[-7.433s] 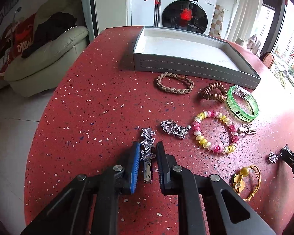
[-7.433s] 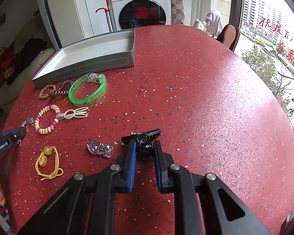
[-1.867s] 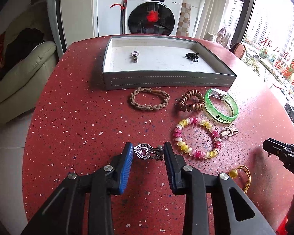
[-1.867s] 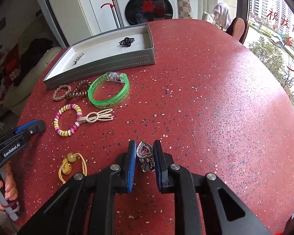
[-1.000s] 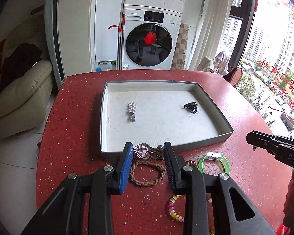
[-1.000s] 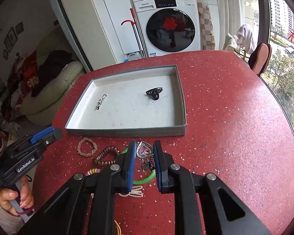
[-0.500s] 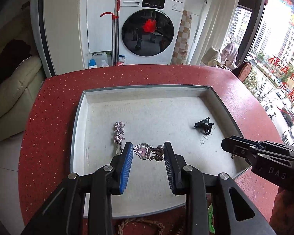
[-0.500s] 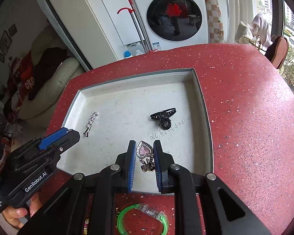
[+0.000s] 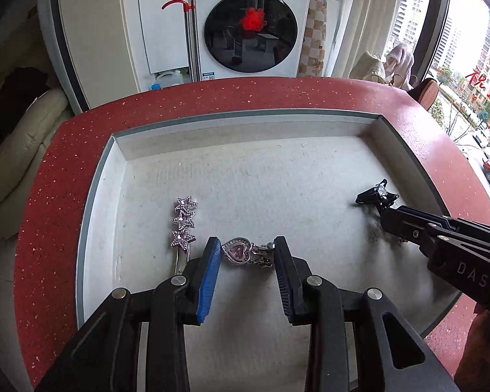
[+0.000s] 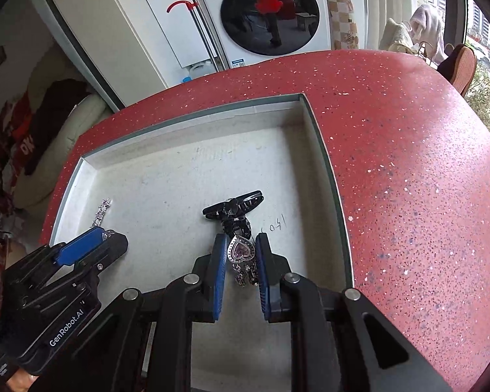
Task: Organize jewelry
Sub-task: 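Lower both heart pendants into the grey tray and open both tools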
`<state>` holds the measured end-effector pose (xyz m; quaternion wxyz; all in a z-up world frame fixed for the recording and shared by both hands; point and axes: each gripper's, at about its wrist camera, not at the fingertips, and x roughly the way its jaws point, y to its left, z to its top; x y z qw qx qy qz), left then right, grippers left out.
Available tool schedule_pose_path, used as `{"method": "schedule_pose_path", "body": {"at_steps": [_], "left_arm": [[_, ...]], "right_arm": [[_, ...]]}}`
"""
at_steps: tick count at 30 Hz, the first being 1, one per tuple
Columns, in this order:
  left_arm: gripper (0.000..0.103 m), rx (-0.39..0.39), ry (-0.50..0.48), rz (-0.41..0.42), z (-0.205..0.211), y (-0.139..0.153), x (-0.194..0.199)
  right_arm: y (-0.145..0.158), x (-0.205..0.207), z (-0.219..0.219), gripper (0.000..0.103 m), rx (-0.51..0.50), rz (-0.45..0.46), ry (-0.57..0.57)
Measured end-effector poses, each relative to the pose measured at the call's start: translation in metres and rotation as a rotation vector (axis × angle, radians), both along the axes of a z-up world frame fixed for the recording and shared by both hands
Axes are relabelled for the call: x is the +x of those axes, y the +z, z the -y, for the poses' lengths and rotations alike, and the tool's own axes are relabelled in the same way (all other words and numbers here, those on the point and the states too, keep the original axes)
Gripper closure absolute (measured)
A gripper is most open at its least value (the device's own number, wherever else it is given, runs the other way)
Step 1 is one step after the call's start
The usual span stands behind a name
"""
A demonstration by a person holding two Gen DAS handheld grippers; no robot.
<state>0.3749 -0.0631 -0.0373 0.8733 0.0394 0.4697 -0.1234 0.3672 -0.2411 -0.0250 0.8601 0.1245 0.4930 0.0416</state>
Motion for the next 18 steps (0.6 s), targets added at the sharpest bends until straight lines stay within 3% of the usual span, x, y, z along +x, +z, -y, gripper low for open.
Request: {"method": "schedule_pose_path", "body": {"at_steps": [2,3,4,5,9,11,15,18], "left_arm": [[0.048,0.031,-0.005,0.024,0.005,0.000,-0.001],[0.040,0.049,-0.001,0.030,0.006,0.000,-0.002],[0.022,0.062,0.007,0.032,0.008,0.001,-0.001],[0.020,0.061,0.016,0.042,0.007,0.001,-0.002],[0.020,0.030,0.025,0.049,0.003,0.005,-0.004],[0.020,0.029,0.029,0.054,0.002,0.008,-0.006],[0.020,0.020,0.037,0.064,-0.002,0.015,-0.010],[0.020,0.007,0.048,0.074,-0.004,0.021,-0.013]], "right_arm": [[0.000,-0.001,-0.002,0.083,-0.008,0.005,-0.003],[0.000,0.000,-0.002,0.083,-0.010,0.007,-0.003],[0.000,0.000,-0.002,0.081,-0.007,0.006,-0.001],[0.001,0.000,-0.002,0.077,0.000,0.005,-0.001],[0.006,-0.002,-0.001,0.063,0.040,0.013,0.002],[0.013,-0.005,0.000,0.051,0.046,0.034,-0.004],[0.026,-0.014,0.006,0.047,0.084,0.069,-0.020],[0.034,-0.022,0.007,0.038,0.089,0.085,-0.026]]}}
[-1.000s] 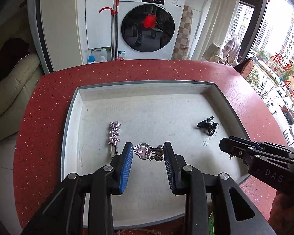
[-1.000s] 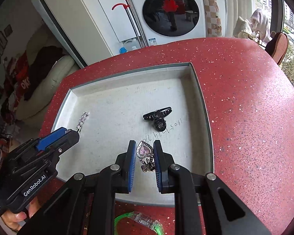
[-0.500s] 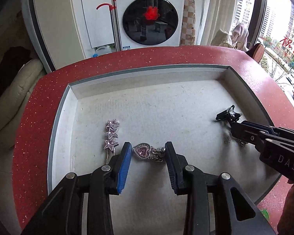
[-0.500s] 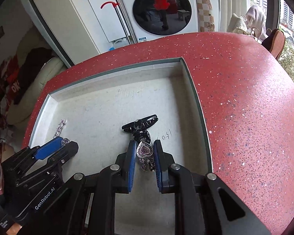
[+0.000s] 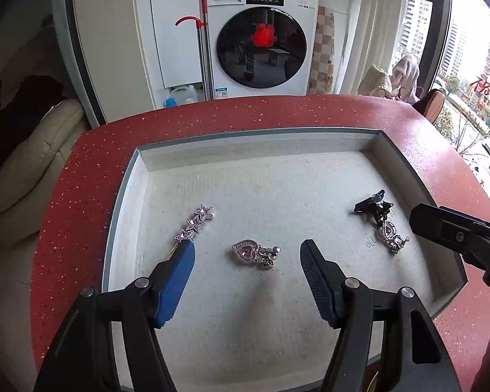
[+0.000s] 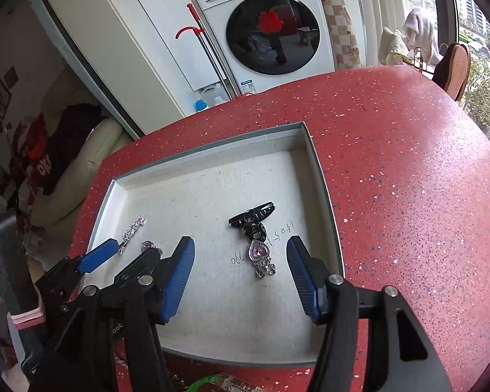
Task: Organize jewelry
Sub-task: 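Lower both heart pendants into the grey tray and open both tools, then lift both tools out of the tray toward the remaining bracelets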
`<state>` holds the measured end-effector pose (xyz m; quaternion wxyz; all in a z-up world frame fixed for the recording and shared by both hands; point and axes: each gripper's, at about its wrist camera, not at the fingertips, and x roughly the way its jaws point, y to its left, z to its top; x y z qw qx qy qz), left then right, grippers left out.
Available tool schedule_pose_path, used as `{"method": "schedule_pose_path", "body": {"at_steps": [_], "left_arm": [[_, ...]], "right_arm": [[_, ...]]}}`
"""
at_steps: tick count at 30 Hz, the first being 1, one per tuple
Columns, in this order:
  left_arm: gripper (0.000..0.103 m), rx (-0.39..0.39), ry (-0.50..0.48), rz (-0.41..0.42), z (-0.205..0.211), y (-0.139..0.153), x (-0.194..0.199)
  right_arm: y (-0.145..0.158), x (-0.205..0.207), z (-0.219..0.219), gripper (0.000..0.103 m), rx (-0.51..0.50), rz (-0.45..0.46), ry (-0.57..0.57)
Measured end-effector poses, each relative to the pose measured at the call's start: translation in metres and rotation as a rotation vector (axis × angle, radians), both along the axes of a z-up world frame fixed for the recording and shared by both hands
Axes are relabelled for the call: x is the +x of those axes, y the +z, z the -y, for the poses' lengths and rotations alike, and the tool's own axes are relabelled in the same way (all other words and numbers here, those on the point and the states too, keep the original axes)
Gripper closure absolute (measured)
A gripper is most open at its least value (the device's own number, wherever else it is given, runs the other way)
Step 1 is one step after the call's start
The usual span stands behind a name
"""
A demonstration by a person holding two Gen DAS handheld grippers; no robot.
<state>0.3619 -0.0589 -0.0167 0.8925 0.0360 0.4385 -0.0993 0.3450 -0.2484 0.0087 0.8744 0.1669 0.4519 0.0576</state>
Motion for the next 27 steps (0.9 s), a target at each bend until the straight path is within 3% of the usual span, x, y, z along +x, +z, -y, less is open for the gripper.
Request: {"method": "schedule_pose_path", "body": {"at_steps": [7,9,19,22,27], "left_arm": [[0.020,0.005,0.005,0.010,-0.003,0.009,-0.008],[0.000,0.000,0.009,0.017,-0.004,0.013,-0.011],[0.000,-0.009,0.008,0.055,-0.016,0.035,-0.033],[0.000,-0.008,0.007,0.067,-0.023,0.040,-0.045],[0.000,-0.020,0.002,0.068,-0.036,0.046,-0.062]], "right_arm": [[0.010,-0.021,0.002,0.038,0.023,0.015,-0.012],[0.012,-0.027,0.004,0.038,0.027,0.016,-0.013],[0.029,-0.057,0.002,0.034,0.025,0.041,0.005],[0.032,-0.067,-0.001,0.021,0.032,0.043,0.014],[0.038,-0.089,-0.004,0.020,0.033,0.059,0.004]]}}
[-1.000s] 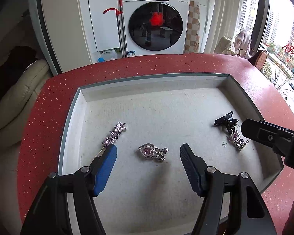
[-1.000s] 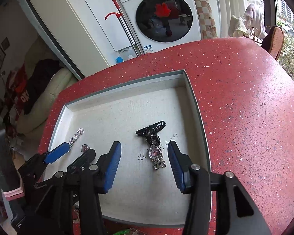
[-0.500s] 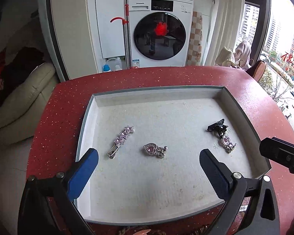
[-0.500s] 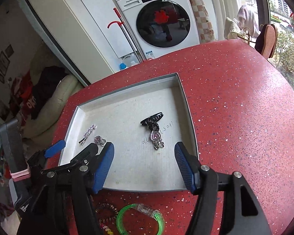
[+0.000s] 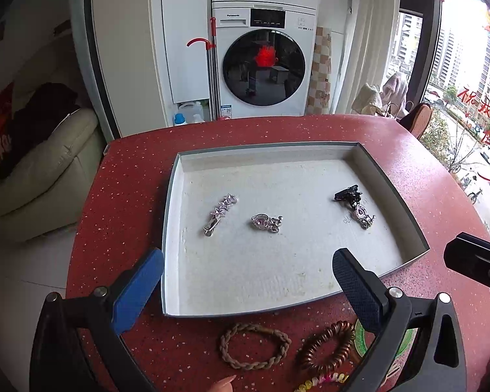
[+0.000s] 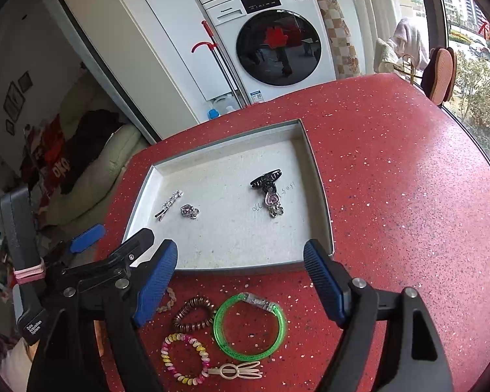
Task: Organize jewelry
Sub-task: 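Lift both tools out of the tray toward the remaining bracelets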
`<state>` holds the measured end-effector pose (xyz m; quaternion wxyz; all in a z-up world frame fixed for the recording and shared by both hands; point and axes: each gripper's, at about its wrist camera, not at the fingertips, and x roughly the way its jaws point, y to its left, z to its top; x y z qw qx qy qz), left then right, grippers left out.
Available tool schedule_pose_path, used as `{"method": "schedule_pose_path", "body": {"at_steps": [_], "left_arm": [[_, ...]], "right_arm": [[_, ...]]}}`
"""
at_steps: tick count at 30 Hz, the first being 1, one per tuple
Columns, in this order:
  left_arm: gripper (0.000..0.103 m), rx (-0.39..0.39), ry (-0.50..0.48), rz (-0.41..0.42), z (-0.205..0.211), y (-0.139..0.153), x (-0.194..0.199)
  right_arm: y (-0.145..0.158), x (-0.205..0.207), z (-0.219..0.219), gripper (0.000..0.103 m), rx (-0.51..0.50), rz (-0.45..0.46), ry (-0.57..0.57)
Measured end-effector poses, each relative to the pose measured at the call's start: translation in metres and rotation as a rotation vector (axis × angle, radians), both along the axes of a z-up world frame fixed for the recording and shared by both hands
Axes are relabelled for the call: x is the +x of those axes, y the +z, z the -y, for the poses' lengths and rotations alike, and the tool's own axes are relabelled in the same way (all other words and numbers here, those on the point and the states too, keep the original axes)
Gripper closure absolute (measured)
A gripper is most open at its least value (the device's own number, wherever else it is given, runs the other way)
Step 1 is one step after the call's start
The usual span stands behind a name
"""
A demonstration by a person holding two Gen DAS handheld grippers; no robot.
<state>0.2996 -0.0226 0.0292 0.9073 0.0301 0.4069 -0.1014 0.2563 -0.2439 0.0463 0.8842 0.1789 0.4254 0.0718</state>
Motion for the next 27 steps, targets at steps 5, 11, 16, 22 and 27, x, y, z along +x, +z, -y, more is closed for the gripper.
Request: {"method": "schedule_pose_path", "body": {"at_steps": [5,11,16,22,27], "left_arm": [[0.000,0.003,0.003,-0.001,-0.012,0.005,-0.019],[0.000,0.008,-0.015,-0.009,-0.016,0.006,-0.044],[0.000,0.044,-0.012,0.008,-0.017,0.006,-0.066],[0.000,0.038,-0.031,-0.018,-0.018,-0.002,-0.091],[0.000,0.051,-0.023,-0.040,-0.020,-0.013,-0.109]], "right_arm": [[0.008,-0.019,-0.006,0.000,0.005,0.046,0.022],[0.020,-0.035,-0.020,0.000,-0.026,0.054,0.082],[0.025,-0.050,-0.020,0.000,-0.045,0.064,0.081],[0.020,-0.065,-0.013,0.000,-0.058,0.043,0.070],[0.011,-0.074,-0.008,0.000,-0.060,0.019,0.068]]}}
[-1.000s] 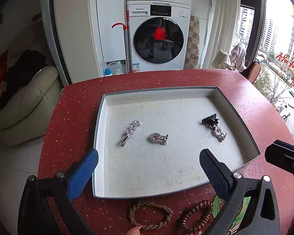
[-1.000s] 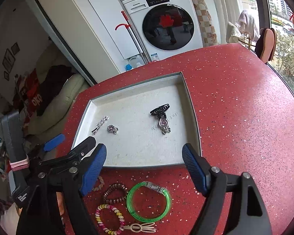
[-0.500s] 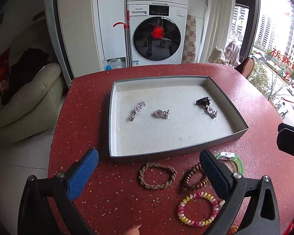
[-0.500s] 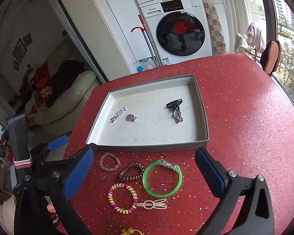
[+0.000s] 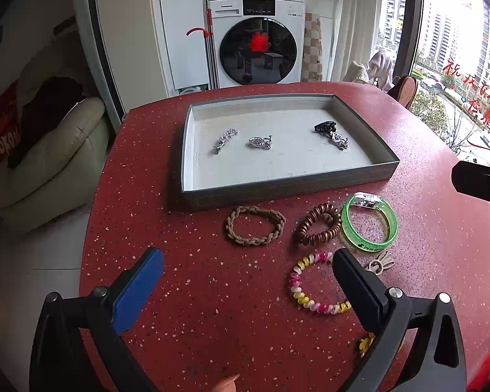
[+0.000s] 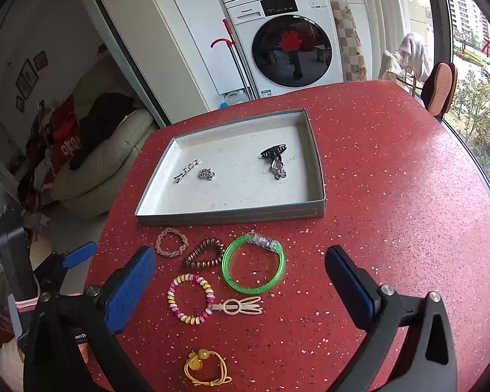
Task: Organize jewelry
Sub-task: 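Lift both tools out of the tray toward the remaining bracelets, then grasp the green bangle with the right tool while the left tool grasps the beaded bracelet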
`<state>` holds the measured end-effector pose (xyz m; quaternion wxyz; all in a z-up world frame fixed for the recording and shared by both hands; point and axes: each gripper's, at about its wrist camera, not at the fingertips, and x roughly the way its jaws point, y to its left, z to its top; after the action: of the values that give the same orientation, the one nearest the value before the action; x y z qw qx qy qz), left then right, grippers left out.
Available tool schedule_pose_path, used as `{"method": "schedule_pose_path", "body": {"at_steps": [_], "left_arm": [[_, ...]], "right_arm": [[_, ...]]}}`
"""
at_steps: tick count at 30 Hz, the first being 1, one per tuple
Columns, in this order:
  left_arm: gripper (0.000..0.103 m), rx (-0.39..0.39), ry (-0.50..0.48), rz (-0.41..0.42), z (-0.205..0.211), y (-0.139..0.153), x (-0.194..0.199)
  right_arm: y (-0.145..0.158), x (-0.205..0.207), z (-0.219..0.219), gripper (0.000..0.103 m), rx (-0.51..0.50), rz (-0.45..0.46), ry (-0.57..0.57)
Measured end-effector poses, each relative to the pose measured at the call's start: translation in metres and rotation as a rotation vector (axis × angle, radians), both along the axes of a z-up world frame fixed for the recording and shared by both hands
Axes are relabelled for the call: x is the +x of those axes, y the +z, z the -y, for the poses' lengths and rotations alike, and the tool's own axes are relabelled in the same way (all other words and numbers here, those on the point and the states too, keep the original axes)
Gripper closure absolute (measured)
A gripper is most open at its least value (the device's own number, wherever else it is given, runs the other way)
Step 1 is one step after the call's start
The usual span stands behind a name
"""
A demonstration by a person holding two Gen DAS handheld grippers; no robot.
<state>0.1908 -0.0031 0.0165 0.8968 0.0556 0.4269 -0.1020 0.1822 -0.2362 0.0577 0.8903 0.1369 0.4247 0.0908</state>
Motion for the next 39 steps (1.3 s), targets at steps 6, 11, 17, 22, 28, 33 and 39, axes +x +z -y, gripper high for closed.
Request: {"method": "schedule_pose_path", "body": {"at_steps": [6,11,17,22,28,33,39], "left_arm": [[0.000,-0.011,0.046,-0.030,-0.013,-0.015,-0.013],[0.000,-0.048,0.057,-0.100,-0.017,-0.032,-0.015],[0.000,-0.067,0.077,-0.140,-0.007,-0.043,-0.012],[0.000,-0.063,0.094,-0.148,0.004,-0.048,-0.005],[0.000,-0.048,0.110,-0.154,0.011,-0.056,0.002],[0.001,-0.009,0.110,-0.156,0.015,-0.063,0.005],[0.006,0.006,0.092,-0.139,0.022,-0.062,0.006]], "right_arm": [[-0.018,-0.011,0.006,0.000,-0.012,-0.040,0.008],[-0.037,-0.017,0.009,0.000,-0.037,-0.087,0.002],[-0.054,-0.016,0.010,0.000,-0.085,-0.122,-0.013],[-0.058,-0.008,0.013,0.000,-0.101,-0.132,-0.035],[-0.063,0.005,0.015,0.000,-0.104,-0.143,-0.063],[-0.072,0.016,0.005,0.001,-0.126,-0.159,-0.056],[-0.082,0.030,-0.008,0.016,-0.174,-0.182,-0.044]]}}
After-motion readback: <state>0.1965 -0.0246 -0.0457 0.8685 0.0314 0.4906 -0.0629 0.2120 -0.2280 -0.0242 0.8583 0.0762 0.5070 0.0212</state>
